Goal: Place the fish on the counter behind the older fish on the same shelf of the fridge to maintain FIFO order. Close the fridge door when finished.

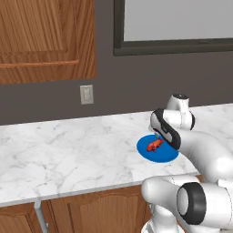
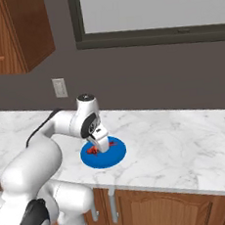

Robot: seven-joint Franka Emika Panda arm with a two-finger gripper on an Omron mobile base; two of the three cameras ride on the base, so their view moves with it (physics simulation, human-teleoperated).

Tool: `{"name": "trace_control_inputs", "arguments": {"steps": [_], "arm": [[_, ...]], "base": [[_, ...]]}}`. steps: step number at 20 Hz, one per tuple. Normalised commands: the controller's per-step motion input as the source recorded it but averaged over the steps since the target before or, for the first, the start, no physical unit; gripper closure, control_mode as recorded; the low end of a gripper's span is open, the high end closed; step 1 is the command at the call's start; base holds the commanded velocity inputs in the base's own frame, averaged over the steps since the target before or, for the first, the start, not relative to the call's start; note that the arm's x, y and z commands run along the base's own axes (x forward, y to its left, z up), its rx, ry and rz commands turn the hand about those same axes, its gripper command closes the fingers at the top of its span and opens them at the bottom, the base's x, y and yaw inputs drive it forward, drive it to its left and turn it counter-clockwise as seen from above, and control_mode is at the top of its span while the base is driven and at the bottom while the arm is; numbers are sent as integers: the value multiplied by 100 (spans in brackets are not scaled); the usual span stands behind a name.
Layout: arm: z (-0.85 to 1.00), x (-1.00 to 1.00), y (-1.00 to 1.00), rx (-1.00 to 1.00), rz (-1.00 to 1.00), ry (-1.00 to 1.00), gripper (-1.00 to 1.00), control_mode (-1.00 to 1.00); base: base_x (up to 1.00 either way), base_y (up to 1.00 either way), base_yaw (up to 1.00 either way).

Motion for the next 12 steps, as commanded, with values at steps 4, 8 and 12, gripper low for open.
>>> {"name": "trace_control_inputs", "arguments": {"steps": [4, 8, 12], "arm": [[-21, 43, 0, 0, 0, 0, -100, -100], [-27, 36, 0, 0, 0, 3, -100, -100], [-28, 34, 0, 0, 0, 4, -100, -100]], "base": [[0, 0, 0], [0, 0, 0], [0, 0, 0]]}}
